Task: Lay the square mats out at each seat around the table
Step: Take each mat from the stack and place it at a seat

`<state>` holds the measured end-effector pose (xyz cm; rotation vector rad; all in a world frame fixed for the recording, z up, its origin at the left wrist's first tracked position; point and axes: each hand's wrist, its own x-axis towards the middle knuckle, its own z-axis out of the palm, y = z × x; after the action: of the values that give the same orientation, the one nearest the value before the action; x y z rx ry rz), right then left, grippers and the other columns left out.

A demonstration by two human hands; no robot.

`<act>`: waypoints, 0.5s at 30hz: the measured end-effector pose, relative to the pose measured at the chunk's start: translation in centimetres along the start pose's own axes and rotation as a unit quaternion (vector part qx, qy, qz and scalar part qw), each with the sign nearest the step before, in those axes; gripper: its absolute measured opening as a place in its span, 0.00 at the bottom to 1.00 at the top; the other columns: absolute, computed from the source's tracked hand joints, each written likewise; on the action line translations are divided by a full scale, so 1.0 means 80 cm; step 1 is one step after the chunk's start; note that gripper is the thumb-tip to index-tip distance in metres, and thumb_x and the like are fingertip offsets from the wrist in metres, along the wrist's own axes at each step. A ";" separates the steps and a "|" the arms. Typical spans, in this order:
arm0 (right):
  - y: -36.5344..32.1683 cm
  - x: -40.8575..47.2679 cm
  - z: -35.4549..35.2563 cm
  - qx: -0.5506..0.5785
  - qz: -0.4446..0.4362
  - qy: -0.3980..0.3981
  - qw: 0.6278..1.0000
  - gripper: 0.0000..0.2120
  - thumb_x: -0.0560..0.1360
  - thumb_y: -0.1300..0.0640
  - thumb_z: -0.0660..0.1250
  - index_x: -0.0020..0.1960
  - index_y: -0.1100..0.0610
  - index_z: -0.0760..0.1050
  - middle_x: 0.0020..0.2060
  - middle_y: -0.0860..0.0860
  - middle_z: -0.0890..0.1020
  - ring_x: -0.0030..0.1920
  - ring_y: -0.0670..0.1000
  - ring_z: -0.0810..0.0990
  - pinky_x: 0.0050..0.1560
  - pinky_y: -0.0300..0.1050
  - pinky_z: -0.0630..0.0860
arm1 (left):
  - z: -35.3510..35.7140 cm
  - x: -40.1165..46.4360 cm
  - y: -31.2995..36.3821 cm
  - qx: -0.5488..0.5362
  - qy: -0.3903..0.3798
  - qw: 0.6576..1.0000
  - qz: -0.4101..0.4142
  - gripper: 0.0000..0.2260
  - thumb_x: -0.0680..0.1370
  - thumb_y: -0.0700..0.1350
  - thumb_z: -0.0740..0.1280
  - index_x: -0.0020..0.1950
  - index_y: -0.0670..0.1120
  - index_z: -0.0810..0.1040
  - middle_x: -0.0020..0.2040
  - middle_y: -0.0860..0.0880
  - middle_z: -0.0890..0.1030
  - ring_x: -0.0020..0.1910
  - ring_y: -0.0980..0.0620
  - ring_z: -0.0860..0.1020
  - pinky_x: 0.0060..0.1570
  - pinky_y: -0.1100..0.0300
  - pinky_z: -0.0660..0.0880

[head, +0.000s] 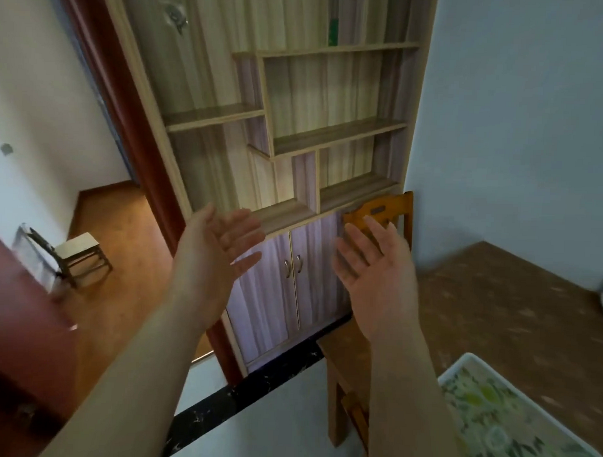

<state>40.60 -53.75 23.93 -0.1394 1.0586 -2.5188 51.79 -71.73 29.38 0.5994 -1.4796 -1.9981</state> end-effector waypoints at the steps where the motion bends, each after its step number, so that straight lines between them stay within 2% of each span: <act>1: 0.002 0.018 -0.001 -0.002 -0.002 0.006 1.000 0.16 0.83 0.41 0.62 0.64 0.46 0.79 0.62 0.49 0.87 0.61 0.53 0.86 0.58 0.53 0.81 | 0.007 0.018 -0.005 0.007 -0.005 1.000 -0.009 0.24 0.84 0.59 0.55 0.63 0.44 0.82 0.57 0.45 0.88 0.58 0.46 0.85 0.57 0.47 0.78; 4: 0.013 0.067 -0.005 -0.012 -0.008 0.012 1.000 0.17 0.82 0.40 0.62 0.64 0.46 0.79 0.60 0.48 0.88 0.60 0.52 0.86 0.56 0.52 0.81 | 0.015 0.067 -0.019 0.021 -0.025 0.999 -0.027 0.25 0.85 0.58 0.53 0.64 0.43 0.82 0.58 0.44 0.87 0.59 0.45 0.85 0.61 0.45 0.78; 9: 0.036 0.137 0.011 -0.021 -0.033 0.041 0.998 0.20 0.81 0.39 0.62 0.67 0.47 0.79 0.61 0.49 0.87 0.61 0.53 0.86 0.60 0.54 0.79 | 0.004 0.161 -0.026 0.004 -0.040 0.998 -0.038 0.25 0.85 0.58 0.53 0.63 0.43 0.82 0.58 0.44 0.87 0.59 0.45 0.85 0.59 0.46 0.78; 15: 0.065 0.209 0.068 -0.021 -0.085 0.094 0.992 0.20 0.83 0.41 0.61 0.69 0.49 0.79 0.62 0.51 0.86 0.61 0.54 0.86 0.59 0.54 0.79 | -0.017 0.290 -0.027 -0.034 -0.125 0.990 -0.059 0.25 0.85 0.60 0.53 0.63 0.44 0.82 0.58 0.45 0.87 0.59 0.47 0.85 0.59 0.48 0.77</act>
<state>28.36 -67.38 23.05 -0.0042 1.2207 -2.7053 35.28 -87.98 26.56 0.4275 -1.5442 -2.2739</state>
